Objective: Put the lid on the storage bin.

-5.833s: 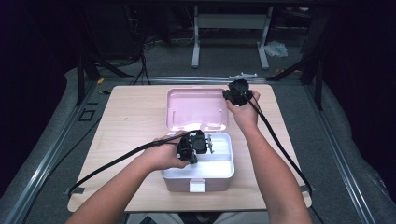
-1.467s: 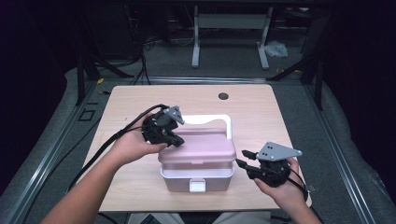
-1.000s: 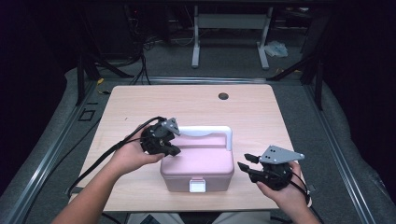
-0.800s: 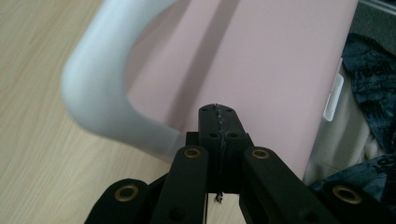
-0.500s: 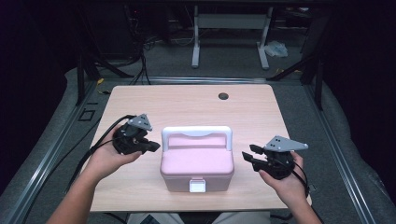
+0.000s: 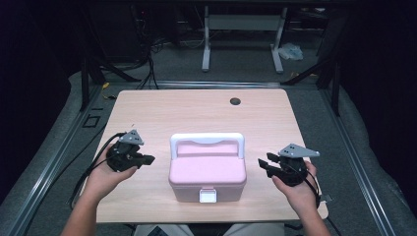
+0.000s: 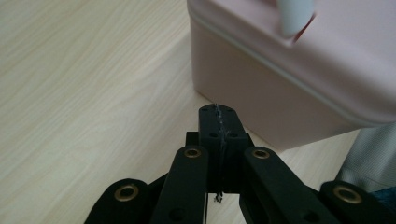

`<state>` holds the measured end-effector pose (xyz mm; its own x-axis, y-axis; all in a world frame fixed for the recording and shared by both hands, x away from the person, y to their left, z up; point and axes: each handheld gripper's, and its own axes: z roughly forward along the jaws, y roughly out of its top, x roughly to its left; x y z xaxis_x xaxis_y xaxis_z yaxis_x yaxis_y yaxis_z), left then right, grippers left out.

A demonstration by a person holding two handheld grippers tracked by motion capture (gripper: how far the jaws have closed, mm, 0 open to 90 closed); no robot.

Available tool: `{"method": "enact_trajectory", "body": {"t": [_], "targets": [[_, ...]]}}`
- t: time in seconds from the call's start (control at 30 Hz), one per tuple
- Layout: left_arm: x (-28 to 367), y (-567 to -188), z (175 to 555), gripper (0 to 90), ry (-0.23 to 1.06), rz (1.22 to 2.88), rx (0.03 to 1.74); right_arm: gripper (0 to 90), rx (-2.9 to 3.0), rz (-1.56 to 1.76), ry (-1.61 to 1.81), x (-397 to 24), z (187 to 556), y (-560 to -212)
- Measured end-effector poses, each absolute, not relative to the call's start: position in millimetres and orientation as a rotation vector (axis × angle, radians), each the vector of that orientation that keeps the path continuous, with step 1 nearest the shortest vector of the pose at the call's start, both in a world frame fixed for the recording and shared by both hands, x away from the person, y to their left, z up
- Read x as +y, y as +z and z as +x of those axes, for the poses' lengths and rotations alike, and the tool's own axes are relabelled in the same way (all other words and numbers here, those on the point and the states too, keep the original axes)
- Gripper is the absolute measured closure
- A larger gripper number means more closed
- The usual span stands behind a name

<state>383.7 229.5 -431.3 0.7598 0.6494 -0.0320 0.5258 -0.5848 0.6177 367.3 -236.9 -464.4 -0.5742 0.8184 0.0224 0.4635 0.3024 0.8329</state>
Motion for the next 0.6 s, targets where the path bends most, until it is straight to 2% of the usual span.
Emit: {"method": "enact_trajectory", "body": {"t": [0.33,0.5,0.6], "targets": [[239,-470,380,90.0,0.234,2.33,0.935,57.7,2.151,1.164,1.18,-234,366,-486],[241,-476,378,89.7,0.221,2.336,0.932,57.5,2.157,1.171,1.178,-234,366,-494],[241,-476,377,78.5,0.256,2.326,0.939,54.5,2.142,1.165,1.154,-235,364,-499]]}}
